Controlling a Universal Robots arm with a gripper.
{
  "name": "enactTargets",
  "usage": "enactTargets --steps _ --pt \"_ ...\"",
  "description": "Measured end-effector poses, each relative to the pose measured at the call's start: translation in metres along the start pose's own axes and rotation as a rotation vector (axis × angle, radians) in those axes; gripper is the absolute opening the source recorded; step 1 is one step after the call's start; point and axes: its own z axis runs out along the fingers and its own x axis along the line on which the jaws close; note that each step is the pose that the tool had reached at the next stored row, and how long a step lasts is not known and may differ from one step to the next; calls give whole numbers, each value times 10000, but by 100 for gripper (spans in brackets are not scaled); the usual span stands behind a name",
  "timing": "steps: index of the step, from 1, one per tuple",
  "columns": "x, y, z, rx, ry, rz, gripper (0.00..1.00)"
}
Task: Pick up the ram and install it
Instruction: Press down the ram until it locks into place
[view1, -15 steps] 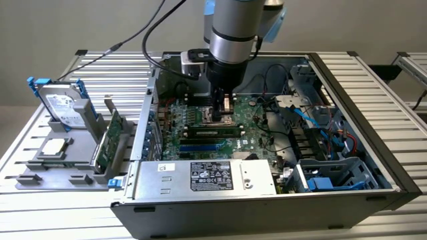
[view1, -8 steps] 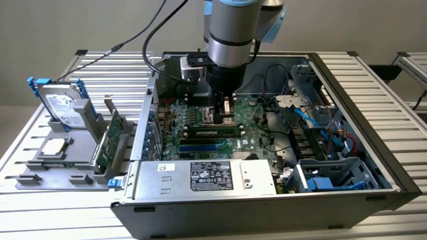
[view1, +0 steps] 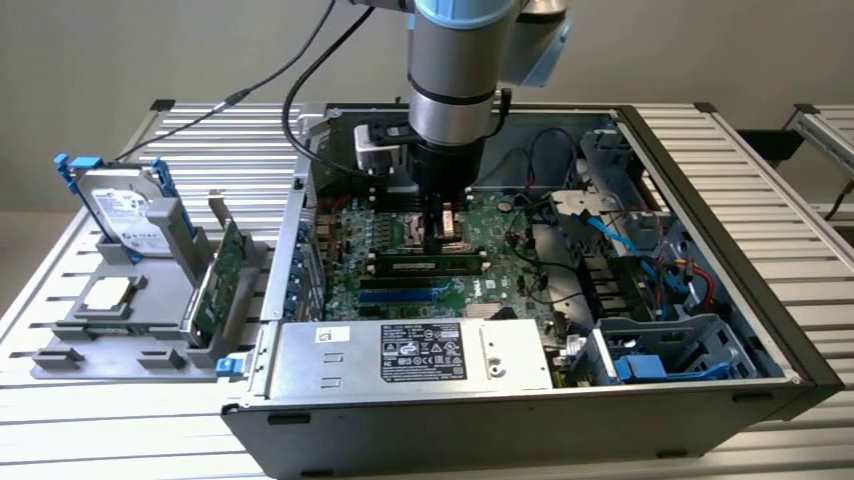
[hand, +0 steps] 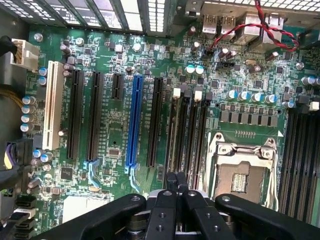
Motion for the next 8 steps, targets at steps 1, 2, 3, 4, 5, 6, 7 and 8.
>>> enactTargets --steps 1,2,3,4,5,6,7,8 --pt "0 0 0 0 1 0 11" --pt "1 0 0 0 1 0 11" --pt "5 1 1 -3 -1 3 11" --pt "9 1 1 -7 -1 27 11" --pt "12 2 1 -8 -1 87 11" --pt "13 2 1 -7 -2 167 11" --pt "13 2 1 -8 -2 212 11" --pt "16 2 1 -11 -3 248 11"
